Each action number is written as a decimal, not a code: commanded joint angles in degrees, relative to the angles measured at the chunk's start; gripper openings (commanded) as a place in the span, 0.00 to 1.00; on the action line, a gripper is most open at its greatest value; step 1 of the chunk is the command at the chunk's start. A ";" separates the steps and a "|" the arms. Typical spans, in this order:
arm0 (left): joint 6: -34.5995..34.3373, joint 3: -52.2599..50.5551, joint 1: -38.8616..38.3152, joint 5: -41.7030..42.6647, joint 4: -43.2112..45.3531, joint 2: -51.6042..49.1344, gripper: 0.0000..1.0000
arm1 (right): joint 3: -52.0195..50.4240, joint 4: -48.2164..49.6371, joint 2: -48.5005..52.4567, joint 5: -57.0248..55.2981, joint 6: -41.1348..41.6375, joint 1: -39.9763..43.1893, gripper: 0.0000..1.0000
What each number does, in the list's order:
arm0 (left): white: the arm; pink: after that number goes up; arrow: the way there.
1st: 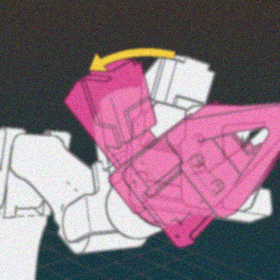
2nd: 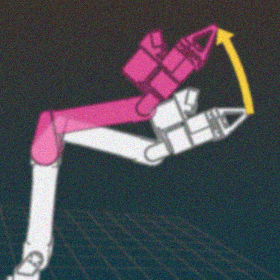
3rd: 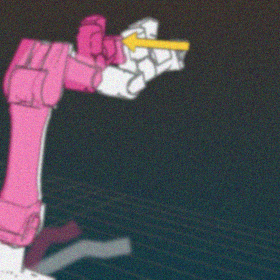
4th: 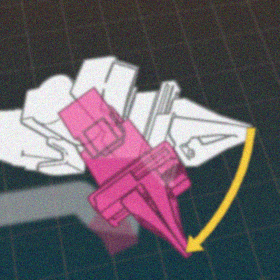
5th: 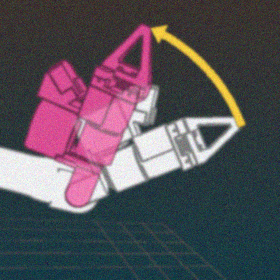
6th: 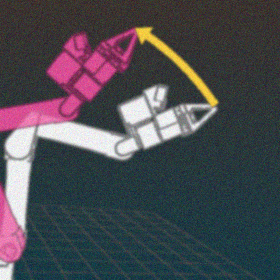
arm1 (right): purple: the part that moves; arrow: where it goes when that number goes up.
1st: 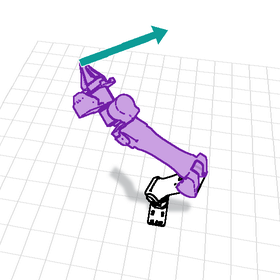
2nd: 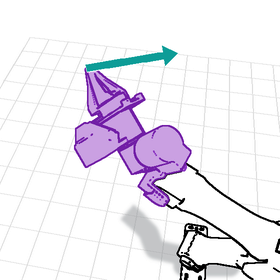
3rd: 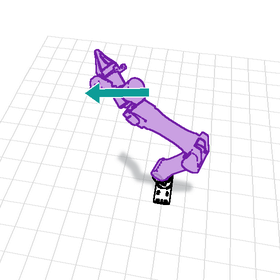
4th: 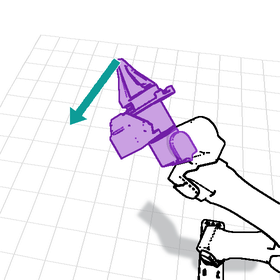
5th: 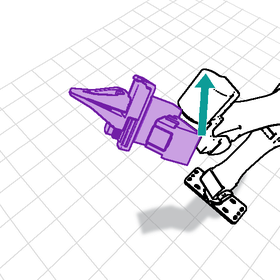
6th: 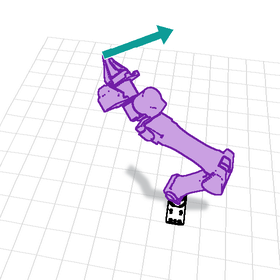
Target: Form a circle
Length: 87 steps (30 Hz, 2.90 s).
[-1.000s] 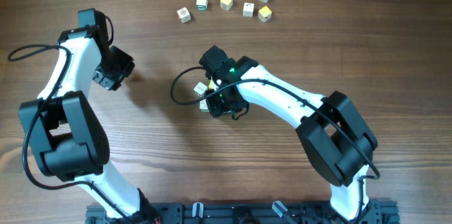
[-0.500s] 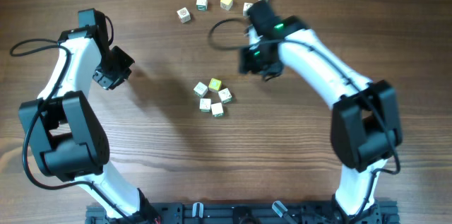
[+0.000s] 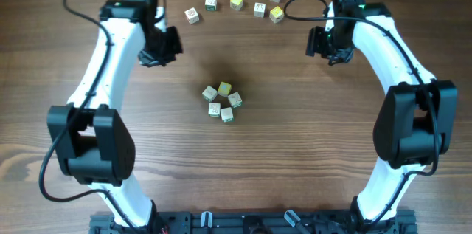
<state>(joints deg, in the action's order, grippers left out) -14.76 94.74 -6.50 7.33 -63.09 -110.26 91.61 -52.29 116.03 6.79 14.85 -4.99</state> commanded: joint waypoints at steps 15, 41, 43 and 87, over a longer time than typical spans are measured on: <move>-0.50 0.04 -0.81 -4.22 22.62 0.55 0.18 | 0.83 -1.05 -1.49 17.88 -1.16 -6.84 0.32; -1.36 -12.94 -2.03 1.60 19.87 -3.04 0.04 | 0.72 -1.05 -1.44 4.31 -2.84 0.20 1.00; -2.62 -13.05 -2.16 1.73 19.82 -4.59 0.04 | 0.72 -0.17 -1.44 4.11 -2.82 0.92 1.00; 20.33 -13.11 -9.53 -0.85 9.97 -7.87 0.06 | 0.72 11.82 -1.44 4.13 -2.82 1.01 1.00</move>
<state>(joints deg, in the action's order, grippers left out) 4.47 82.06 -15.81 4.64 -52.51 -117.23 91.66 -40.64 116.03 11.51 12.08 -4.16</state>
